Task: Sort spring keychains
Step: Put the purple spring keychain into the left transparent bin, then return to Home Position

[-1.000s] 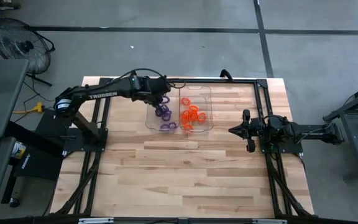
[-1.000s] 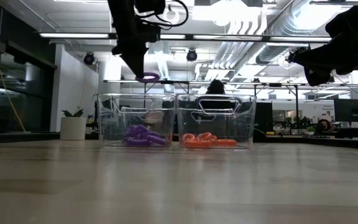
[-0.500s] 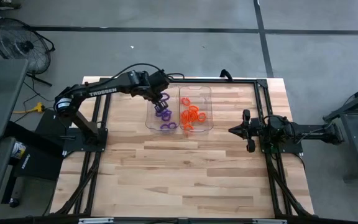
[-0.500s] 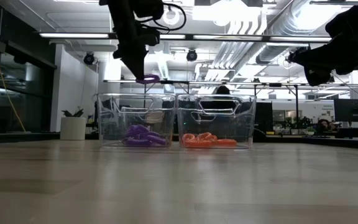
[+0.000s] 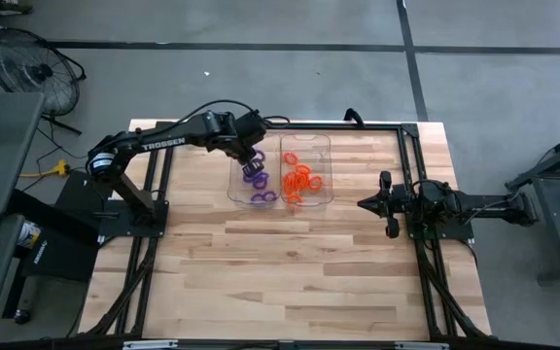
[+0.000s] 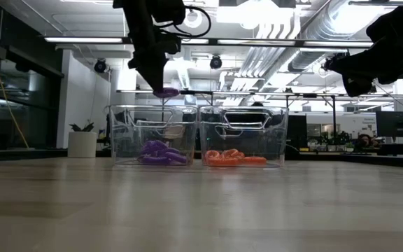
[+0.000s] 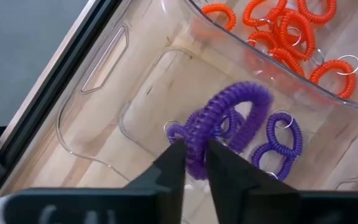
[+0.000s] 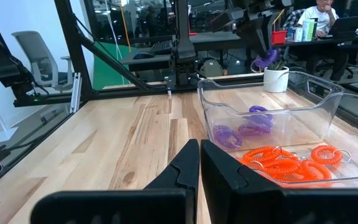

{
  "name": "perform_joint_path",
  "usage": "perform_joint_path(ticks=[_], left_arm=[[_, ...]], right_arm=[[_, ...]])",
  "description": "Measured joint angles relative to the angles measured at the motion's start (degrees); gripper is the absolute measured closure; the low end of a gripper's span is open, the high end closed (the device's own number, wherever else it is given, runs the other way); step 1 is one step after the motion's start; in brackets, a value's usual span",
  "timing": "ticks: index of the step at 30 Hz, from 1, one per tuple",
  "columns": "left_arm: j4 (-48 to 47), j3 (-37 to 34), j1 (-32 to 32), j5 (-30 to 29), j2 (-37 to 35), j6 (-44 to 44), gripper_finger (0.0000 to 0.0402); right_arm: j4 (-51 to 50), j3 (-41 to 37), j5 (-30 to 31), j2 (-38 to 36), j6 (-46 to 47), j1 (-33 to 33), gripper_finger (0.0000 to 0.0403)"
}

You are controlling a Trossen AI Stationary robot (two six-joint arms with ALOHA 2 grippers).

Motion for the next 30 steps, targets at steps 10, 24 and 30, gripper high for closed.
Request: perform_joint_path(ticks=[10, 24, 30], left_arm=[[0.2, 0.0, -0.8, 0.2, 0.0, -0.2, 0.0259], [10.9, -4.0, -6.4, 3.3, -5.5, 0.1, 0.0393], [36.0, -19.4, -8.2, 12.9, -10.1, -1.3, 0.04]], right_arm=[[0.0, 0.0, 0.0, 0.0, 0.0, 0.0, 0.0392], [0.0, 0.0, 0.0, 0.0, 0.0, 0.0, 0.0392], [0.0, 0.0, 0.0, 0.0, 0.0, 0.0, 0.0392]])
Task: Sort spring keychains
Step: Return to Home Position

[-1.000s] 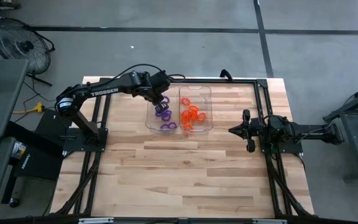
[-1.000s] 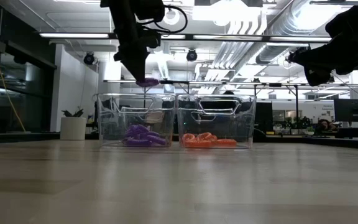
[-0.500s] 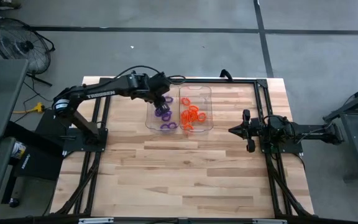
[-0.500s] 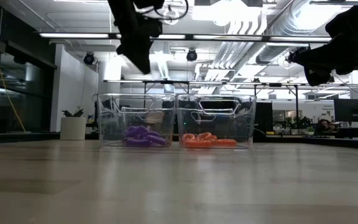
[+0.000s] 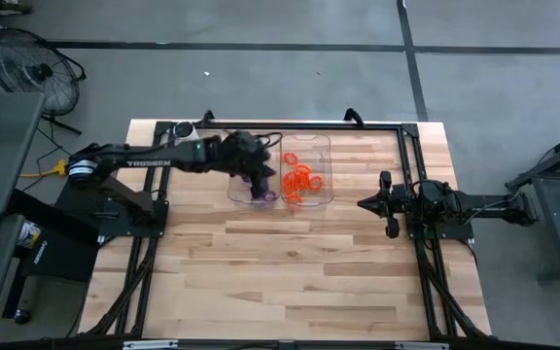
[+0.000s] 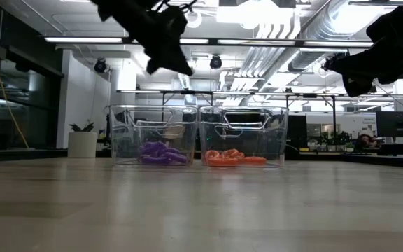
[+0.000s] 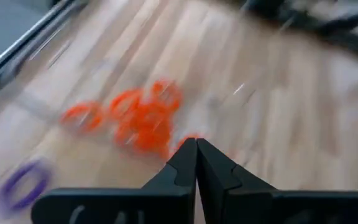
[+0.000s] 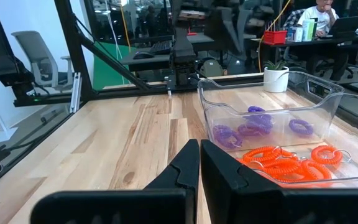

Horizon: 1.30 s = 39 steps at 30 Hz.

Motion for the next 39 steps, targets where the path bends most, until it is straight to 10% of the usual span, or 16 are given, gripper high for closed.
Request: perform_joint_path(ticks=[12, 26, 39], left_arm=[[29.4, -30.2, -2.4, 6.2, -17.8, -11.9, 0.0401], [30.9, -52.9, -10.7, 7.4, -51.3, -3.2, 0.0401], [30.9, -63.4, -21.7, 2.9, -68.0, 3.4, 0.0401]], right_arm=[[0.0, 0.0, -0.2, 0.0, 0.0, 0.0, 0.0392], [0.0, 0.0, -0.2, 0.0, 0.0, 0.0, 0.0392], [0.0, 0.0, -0.2, 0.0, 0.0, 0.0, 0.0392]])
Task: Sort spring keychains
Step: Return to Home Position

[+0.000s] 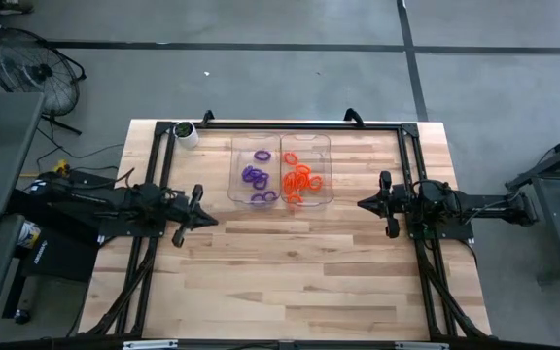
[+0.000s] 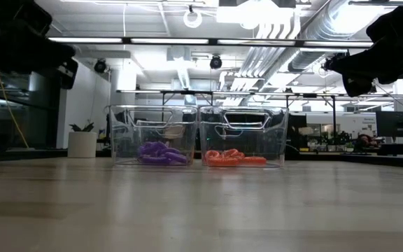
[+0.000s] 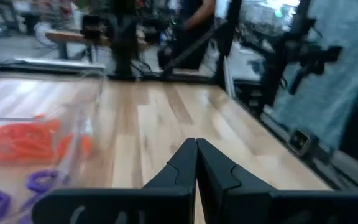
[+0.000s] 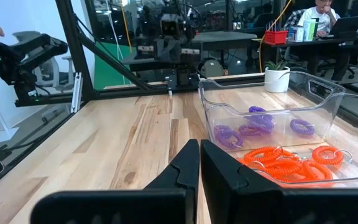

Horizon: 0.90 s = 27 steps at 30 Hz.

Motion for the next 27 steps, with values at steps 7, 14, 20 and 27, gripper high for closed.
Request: perform_joint_path(ticks=[7, 14, 20, 27], left_arm=[[-7.8, -0.1, -0.1, -9.3, -6.1, -0.2, 0.0401], [-8.7, -0.1, -0.1, -11.1, -8.2, -0.6, 0.0401], [-8.8, -0.2, -0.1, -11.1, -8.3, -0.6, 0.0401], [-9.0, -0.2, -0.1, -11.0, -8.3, -0.6, 0.0402]], right_arm=[[0.0, 0.0, 0.0, 0.0, 0.0, 0.0, 0.0392], [0.0, 0.0, 0.0, 0.0, 0.0, 0.0, 0.0392], [0.0, 0.0, 0.0, 0.0, 0.0, 0.0, 0.0392], [0.0, 0.0, 0.0, 0.0, 0.0, 0.0, 0.0392]])
